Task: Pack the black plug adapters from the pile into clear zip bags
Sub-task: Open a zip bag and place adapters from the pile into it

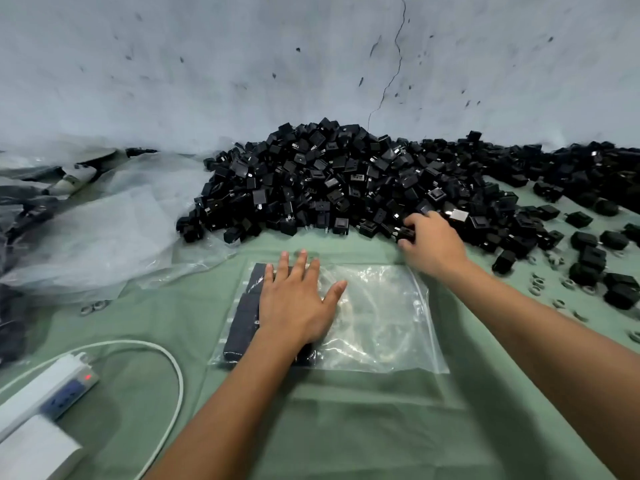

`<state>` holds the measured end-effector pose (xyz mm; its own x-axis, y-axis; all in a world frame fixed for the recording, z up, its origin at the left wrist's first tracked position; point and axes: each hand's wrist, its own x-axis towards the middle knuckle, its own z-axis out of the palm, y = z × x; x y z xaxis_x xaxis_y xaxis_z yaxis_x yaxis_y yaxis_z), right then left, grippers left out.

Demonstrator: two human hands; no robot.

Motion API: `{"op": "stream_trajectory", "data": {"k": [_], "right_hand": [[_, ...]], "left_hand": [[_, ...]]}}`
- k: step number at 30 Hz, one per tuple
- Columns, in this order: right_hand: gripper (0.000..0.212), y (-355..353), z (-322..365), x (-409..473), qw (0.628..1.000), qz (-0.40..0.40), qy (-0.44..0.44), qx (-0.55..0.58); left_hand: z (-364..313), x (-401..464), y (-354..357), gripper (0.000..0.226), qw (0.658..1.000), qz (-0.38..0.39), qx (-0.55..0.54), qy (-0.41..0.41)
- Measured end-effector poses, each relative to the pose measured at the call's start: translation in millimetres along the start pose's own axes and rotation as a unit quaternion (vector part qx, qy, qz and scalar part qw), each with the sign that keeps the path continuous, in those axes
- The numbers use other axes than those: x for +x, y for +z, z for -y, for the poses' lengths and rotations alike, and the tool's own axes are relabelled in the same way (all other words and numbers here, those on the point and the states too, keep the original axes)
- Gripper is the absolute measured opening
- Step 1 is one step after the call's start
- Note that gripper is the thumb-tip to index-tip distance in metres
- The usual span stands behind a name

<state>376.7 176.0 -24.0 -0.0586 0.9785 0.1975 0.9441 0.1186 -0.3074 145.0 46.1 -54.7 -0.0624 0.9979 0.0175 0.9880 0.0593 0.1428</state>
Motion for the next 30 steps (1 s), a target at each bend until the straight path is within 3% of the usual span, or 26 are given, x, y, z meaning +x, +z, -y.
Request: {"op": "stream_trajectory", "data": {"k": [3,8,11,14,16,19,22,26,30], "right_hand": [[0.048,3,3,1,0.998,0.031,0.007,-0.05],[0.029,-4,-4,-5,0.997,0.051,-0.055,-0.031],[0.027,-13,-19,-16,0.992,0.036,-0.023,0.117],[0.019,-26,-36,-34,0.943,0.081,0.069,0.315],[0.014,-34,-49,-46,0.928,0.142,0.088,0.334],[0.011,-47,-59,-60,0.922,0.226,0.087,0.302],[0.013,-55,-52,-71,0.9,0.295,0.075,0.312],[0.039,-51,-41,-83,0.871,0.288,0.088,0.388],[0.024,-48,-38,-86,0.798,0.31,0.104,0.507]], "left_hand": [[0,1,1,0.09,1.0,-0.005,0.008,-0.001],[0,-1,1,0.092,1.0,-0.004,0.008,0.002],[-1,-1,-3,0.09,1.0,0.007,0.003,0.002],[-8,-3,-13,0.088,1.0,0.022,0.008,-0.015],[-27,-5,-23,0.084,0.999,-0.027,0.021,-0.032],[-84,-7,-38,0.054,0.991,-0.122,-0.045,-0.004],[-138,-9,-44,0.048,0.989,-0.072,-0.122,0.026],[-162,-2,-48,0.041,0.988,-0.017,-0.155,-0.001],[-154,0,-54,0.03,0.987,0.026,-0.156,-0.012]]}}
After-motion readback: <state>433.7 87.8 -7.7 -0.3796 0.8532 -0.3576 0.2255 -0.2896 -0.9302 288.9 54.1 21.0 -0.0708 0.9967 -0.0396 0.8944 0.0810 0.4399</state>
